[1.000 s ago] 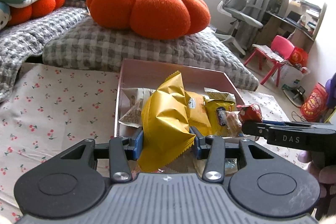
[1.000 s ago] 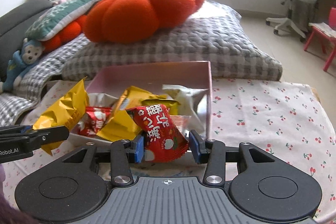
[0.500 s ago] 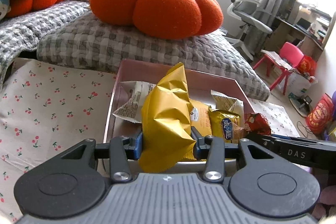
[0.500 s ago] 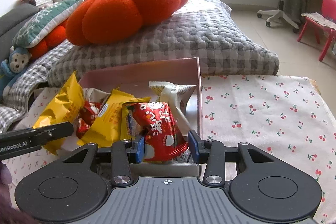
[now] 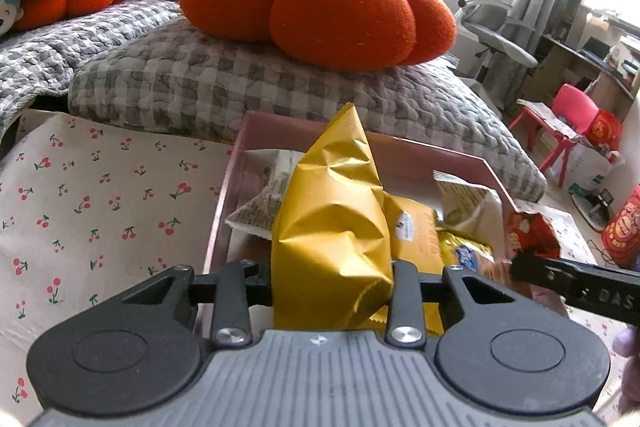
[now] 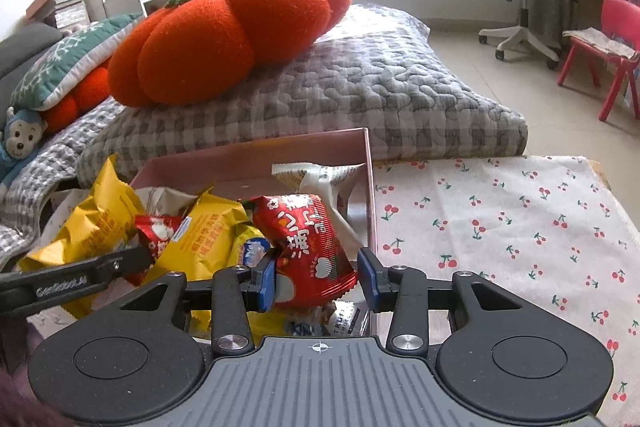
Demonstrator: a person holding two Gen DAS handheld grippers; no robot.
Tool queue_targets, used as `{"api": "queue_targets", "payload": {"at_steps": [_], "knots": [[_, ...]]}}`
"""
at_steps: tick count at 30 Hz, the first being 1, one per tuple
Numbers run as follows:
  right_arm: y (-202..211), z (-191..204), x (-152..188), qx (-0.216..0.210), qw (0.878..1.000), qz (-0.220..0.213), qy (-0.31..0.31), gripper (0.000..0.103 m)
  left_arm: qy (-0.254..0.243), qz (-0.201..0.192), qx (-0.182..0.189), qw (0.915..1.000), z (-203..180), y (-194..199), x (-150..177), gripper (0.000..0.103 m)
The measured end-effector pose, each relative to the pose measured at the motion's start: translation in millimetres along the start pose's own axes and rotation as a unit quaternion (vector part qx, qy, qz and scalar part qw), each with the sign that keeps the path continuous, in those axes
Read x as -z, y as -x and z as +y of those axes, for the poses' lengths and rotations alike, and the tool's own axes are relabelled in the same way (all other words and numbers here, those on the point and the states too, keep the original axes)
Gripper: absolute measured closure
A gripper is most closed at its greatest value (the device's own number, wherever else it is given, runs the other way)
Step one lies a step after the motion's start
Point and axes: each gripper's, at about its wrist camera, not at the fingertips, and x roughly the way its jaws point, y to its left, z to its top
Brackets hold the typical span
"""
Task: Organize snacks
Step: 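Lift the yellow bag and red candy bag and carry both over the box, then open both grippers to drop the yellow bag and candy bag into the box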
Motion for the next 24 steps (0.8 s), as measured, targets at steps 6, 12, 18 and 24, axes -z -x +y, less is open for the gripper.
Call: {"api": "queue_targets", "payload": {"at_steps": [6,12,18,24], "knots": [[3.7,-1.1,-2.6,-0.009,1.000,-0.003,-0.004,0.064,0.010,0.000,0.012,0.9999,3.3,5.2,-4.4,0.070],[5.9,-1.4,-9.5,-0.021,0.999,-0.012,-0.027,0.057,-0.001,-0.012,0.012,0.9999,2.1,16.1,-7.4,0.054],[9.4,-1.2,-10.5,-0.026,0.999,-0.008,-0.029,0.049,-0.022,-0.022,0.011,0.9994,-3.0,26.2,-10.3,0.036],[20.5,-3.3,-10.8,-0.021,0.999,-0.008,-0.025,0.043,-0.042,-0.016,0.008,0.9990,-9.5,34.9,-10.6,0.025]]}}
